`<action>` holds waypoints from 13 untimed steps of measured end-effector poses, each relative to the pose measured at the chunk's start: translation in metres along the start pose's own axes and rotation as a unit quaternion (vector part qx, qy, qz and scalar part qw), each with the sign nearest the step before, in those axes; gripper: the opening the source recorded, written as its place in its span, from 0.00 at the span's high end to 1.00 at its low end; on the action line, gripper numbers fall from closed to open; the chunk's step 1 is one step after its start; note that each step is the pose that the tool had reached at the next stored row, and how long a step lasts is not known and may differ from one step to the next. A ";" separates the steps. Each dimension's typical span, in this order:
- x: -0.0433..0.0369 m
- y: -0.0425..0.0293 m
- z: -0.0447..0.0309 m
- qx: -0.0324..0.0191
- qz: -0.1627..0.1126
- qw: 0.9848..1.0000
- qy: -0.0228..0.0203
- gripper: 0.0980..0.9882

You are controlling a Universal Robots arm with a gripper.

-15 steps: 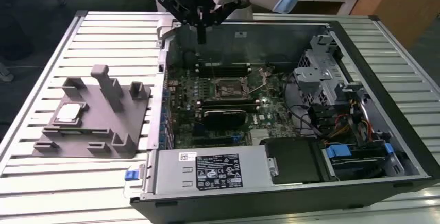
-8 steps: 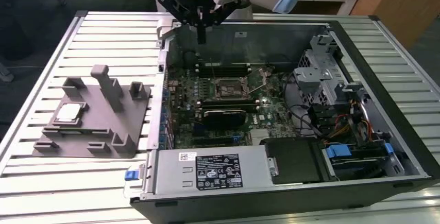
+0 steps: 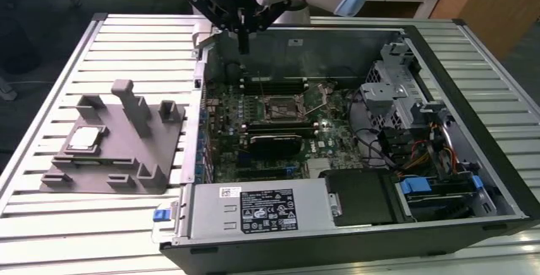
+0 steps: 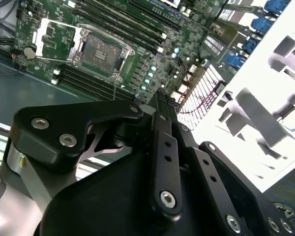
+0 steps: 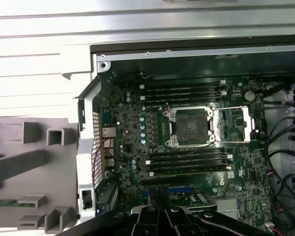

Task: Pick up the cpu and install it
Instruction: 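Reach for the cpu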

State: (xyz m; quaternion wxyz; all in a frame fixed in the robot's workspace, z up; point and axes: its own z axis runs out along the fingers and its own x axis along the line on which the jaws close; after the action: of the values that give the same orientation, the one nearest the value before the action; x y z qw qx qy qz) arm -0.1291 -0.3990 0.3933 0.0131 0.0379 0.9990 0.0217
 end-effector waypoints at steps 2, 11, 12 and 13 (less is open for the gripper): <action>0.0030 -0.0002 -0.0001 0.000 0.000 1.000 0.000 0.99; 0.0185 -0.0014 -0.0005 0.000 0.000 1.000 0.000 0.99; 0.0202 -0.0015 -0.0006 0.000 0.000 1.000 0.000 0.99; 0.0219 -0.0016 -0.0006 0.000 0.000 1.000 0.000 0.99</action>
State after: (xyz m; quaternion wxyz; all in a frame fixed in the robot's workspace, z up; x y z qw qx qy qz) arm -0.1511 -0.3989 0.3933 0.0131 0.0379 0.9990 0.0217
